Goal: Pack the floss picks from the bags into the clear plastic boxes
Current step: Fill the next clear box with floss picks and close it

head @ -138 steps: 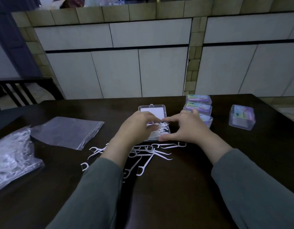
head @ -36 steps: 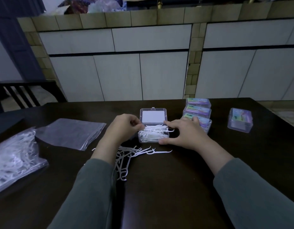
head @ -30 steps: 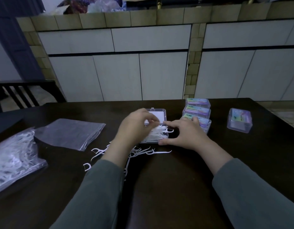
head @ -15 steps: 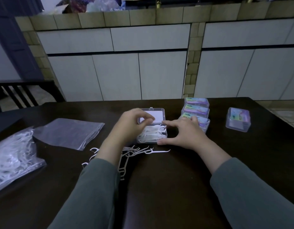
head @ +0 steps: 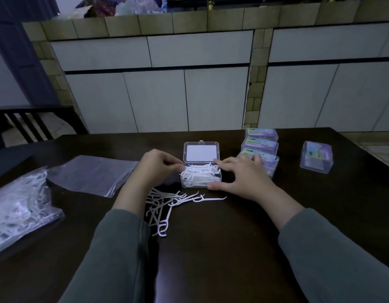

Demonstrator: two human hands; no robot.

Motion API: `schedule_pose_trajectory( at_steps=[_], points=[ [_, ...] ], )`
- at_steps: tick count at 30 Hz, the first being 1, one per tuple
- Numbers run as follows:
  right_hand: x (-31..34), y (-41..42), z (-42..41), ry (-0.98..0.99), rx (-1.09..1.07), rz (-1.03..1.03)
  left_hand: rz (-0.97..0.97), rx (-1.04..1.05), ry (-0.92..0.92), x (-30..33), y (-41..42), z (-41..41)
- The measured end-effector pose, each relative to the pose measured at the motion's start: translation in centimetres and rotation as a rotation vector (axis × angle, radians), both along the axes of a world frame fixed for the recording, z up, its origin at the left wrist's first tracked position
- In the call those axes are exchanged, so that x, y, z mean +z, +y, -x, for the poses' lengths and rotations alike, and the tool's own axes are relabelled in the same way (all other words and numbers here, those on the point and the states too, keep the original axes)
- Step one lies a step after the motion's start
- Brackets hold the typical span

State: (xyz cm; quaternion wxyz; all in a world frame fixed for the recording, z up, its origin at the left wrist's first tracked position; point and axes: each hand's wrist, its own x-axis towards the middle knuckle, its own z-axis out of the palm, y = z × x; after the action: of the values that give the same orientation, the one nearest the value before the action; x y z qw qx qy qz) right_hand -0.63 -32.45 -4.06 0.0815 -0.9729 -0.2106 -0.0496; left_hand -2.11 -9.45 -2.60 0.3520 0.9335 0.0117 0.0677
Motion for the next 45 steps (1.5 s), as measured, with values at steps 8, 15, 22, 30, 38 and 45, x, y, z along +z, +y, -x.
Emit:
schedule_pose_trajectory(
  at_steps=[8, 15, 22, 30, 38, 45],
  points=[
    [-0.1, 0.4, 0.4, 0.019, -0.002, -0.078, -0.002, -0.032, 0.036, 0.6, 1.5, 0.8],
    [-1.0, 0.4, 0.2, 0.234, -0.02, -0.436, 0.025, -0.056, 0.077, 0.5, 1.1, 0.9],
    [-1.2, 0.6, 0.4, 0.284, -0.033, -0.554, 0.156, 0.051, -0.087, -0.5, -0.1, -0.9],
    [-1.5, 0.5, -0.1, 0.253, -0.004, -0.522, 0.301, -0.092, -0.21, 0.7, -1.4, 0.6],
    [-1.5, 0.5, 0.0, 0.096, 0.059, -0.386, -0.054, -0.266, -0.1, 0.0, -1.3, 1.0],
    [-1.8, 0.7, -0.2, 0.051, 0.041, -0.347, -0.117, -0.233, -0.147, -0.4, -1.8, 0.9]
  ],
)
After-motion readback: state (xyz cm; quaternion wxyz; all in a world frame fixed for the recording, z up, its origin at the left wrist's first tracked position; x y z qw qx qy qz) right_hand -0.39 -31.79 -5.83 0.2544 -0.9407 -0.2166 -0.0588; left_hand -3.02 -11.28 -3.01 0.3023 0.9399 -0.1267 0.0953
